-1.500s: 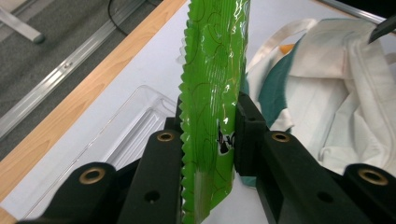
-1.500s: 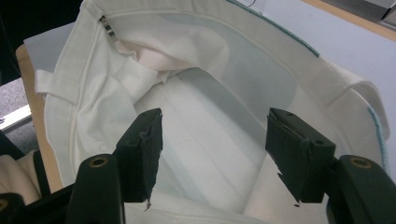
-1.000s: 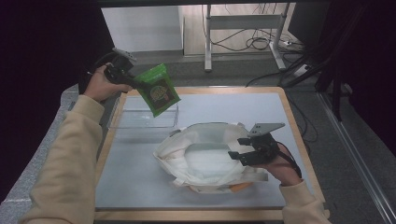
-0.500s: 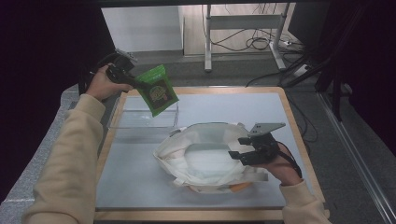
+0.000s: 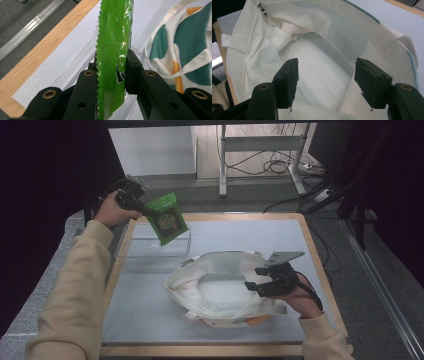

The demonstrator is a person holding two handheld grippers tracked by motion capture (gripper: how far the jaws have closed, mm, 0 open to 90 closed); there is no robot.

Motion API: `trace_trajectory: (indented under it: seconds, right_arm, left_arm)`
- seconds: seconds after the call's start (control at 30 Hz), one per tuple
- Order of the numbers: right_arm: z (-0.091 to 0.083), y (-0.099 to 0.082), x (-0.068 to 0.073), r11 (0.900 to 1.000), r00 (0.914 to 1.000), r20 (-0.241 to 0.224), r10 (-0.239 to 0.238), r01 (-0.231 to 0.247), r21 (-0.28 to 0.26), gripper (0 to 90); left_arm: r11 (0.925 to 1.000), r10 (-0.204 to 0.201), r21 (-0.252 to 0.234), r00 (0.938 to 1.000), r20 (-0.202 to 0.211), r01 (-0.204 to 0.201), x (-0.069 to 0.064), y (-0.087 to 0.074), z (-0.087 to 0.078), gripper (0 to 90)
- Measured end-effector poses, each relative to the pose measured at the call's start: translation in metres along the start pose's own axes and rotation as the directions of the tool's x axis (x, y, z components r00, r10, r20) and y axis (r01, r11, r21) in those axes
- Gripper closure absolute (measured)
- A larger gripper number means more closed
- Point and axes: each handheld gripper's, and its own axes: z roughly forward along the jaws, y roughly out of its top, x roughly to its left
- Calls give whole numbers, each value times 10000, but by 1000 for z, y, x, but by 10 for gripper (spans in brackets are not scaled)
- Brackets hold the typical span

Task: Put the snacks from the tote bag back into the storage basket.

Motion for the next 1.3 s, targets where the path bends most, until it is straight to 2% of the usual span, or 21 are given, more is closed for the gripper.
trace_trajectory:
  seconds: [0.17, 0.43, 0.6, 0.77, 0.93, 1.03, 1.2, 1.3]
  right_arm:
    - [1, 0, 0, 10000, 10000, 44, -2, 2, 31, 357]
    - [4, -1, 0, 9999, 10000, 22, 20, -20, 118, 357]
    - [6, -1, -1, 9998, 10000, 31, 3, -4, 198, 356]
    - [7, -2, -1, 9998, 10000, 60, 21, -22, 219, 356]
    - [9, -3, -2, 9996, 10000, 40, 2, -3, 273, 355]
    - [9, -3, -3, 9996, 10000, 39, 47, -48, 275, 355]
    - [10, -3, -3, 9995, 10000, 38, 49, -50, 300, 353]
    - [10, -3, -3, 9995, 10000, 25, 34, -34, 300, 352]
  left_arm:
    - [10000, 72, 12, 10000, 36, -72, 8, -1, 4, 759]
    - [9994, -45, 342, 9999, 119, 41, 19, -10, 20, 759]
    - [9972, 17, 742, 9998, 214, -33, 26, -16, 37, 758]
    - [9950, 40, 1000, 9987, 506, -90, 28, -18, 57, 756]
    - [9902, 121, 1382, 9987, 495, -188, 30, -18, 75, 749]
    - [9933, 51, 1153, 9985, 543, -113, 30, -16, 79, 748]
    - [9948, 94, 1012, 9999, 70, -100, 30, -11, 85, 726]
    - [9953, 265, 942, 9993, -264, -239, 30, -10, 89, 702]
